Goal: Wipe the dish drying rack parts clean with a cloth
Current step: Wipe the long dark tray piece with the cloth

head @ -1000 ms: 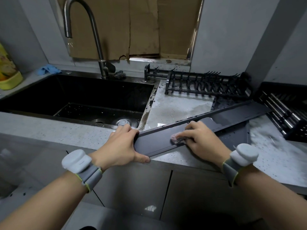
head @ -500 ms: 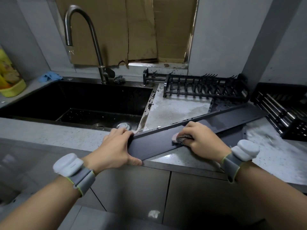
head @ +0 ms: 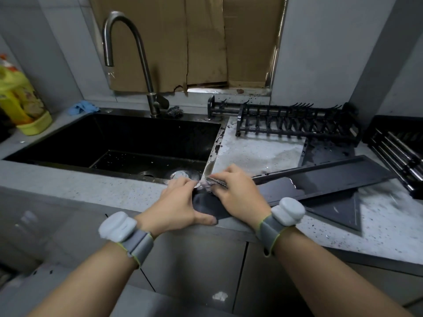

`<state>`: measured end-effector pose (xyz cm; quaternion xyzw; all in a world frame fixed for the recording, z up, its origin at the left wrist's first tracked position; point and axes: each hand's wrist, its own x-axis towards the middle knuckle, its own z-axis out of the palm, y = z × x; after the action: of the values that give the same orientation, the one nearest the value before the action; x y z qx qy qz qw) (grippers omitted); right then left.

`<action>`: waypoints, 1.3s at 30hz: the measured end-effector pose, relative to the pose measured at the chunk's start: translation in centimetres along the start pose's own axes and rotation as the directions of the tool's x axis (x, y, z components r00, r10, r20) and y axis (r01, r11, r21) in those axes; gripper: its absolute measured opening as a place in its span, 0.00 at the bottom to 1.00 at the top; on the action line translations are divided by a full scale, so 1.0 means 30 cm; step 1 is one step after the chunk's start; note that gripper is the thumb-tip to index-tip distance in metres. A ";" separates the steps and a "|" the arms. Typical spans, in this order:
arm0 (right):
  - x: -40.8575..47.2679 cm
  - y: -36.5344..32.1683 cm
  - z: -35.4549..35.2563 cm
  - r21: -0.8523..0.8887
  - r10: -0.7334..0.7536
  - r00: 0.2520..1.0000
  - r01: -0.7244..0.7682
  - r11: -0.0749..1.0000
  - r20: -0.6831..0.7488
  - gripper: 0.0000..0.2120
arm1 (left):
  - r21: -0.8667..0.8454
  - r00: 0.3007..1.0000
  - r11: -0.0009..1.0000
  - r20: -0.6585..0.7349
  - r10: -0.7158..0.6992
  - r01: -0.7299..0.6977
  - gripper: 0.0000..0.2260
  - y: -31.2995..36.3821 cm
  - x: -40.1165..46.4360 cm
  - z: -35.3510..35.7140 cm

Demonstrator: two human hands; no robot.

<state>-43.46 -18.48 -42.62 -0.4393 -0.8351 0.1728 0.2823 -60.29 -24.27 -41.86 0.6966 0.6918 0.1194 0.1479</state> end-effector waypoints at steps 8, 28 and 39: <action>-0.001 -0.005 0.062 -0.264 -0.058 0.984 0.102 0.959 0.169 0.15 | -0.053 1.000 0.998 -0.025 0.015 -0.017 0.46 -0.017 0.009 0.022; 0.024 0.161 -0.065 -0.419 0.069 0.992 -0.020 0.908 0.102 0.11 | 0.034 0.999 0.999 0.033 0.004 -0.006 0.43 0.000 0.003 0.002; 0.015 0.118 -0.183 -0.114 0.024 0.998 -0.017 0.993 0.060 0.11 | 0.050 1.000 0.999 0.009 0.006 -0.006 0.43 -0.004 0.006 0.008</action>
<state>-37.99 -15.92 -40.07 -0.4578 -0.8473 0.1412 0.2293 -60.32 -24.10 -42.13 0.7027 0.6918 0.0995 0.1332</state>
